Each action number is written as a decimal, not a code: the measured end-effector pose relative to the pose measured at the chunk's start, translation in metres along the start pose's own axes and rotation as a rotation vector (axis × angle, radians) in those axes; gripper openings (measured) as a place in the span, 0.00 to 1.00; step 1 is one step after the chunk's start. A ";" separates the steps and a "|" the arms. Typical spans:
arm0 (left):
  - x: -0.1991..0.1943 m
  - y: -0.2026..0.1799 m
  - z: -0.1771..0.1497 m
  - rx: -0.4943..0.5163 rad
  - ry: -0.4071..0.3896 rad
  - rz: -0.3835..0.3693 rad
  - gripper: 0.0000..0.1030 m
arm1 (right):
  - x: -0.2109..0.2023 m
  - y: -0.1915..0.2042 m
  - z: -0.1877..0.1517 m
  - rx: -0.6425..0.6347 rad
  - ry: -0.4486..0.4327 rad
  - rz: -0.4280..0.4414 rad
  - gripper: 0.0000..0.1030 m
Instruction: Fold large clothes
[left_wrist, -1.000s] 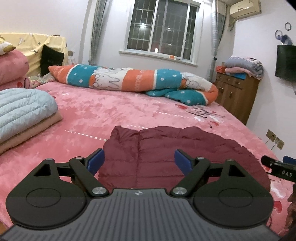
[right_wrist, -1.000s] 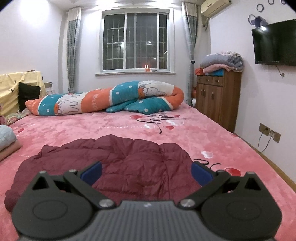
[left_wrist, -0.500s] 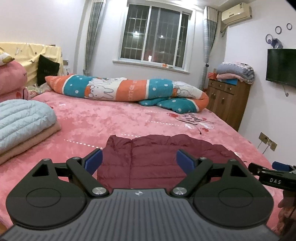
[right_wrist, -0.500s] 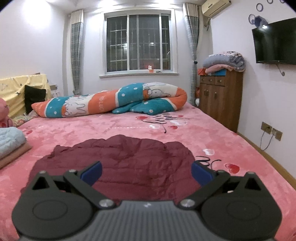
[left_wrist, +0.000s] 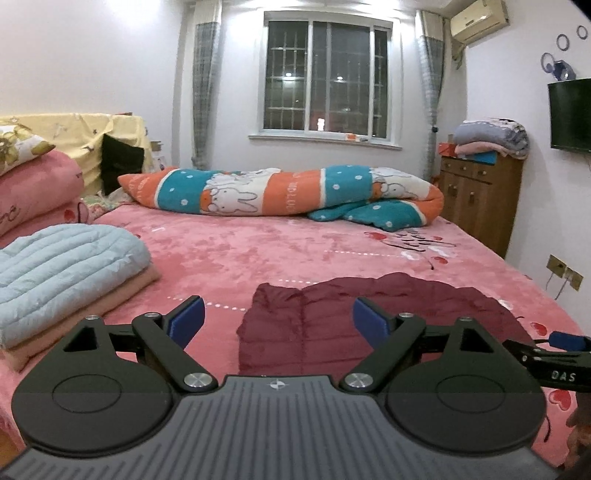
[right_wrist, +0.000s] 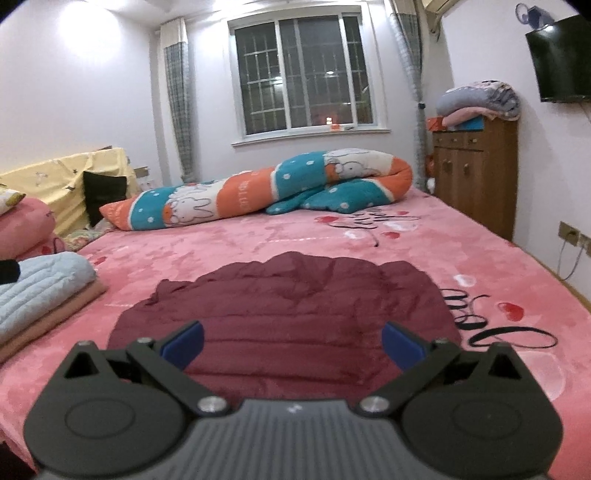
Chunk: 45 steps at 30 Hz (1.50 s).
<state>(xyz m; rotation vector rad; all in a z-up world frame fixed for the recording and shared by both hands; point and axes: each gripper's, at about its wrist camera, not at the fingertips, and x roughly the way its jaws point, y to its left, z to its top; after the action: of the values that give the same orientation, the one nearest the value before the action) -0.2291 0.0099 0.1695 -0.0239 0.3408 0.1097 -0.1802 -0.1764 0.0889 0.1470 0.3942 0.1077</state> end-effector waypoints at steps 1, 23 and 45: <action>0.004 0.002 -0.001 -0.006 0.008 0.008 1.00 | 0.002 0.000 -0.002 0.001 0.011 0.009 0.99; 0.086 0.056 -0.062 -0.186 0.246 0.049 1.00 | 0.068 -0.040 -0.042 0.152 0.233 -0.048 0.99; 0.151 0.081 -0.101 -0.619 0.397 -0.159 1.00 | 0.073 -0.096 -0.053 0.448 0.270 -0.041 0.99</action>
<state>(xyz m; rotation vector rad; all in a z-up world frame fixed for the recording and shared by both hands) -0.1301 0.1017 0.0238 -0.6911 0.6887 0.0484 -0.1268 -0.2551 -0.0022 0.5698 0.6877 -0.0038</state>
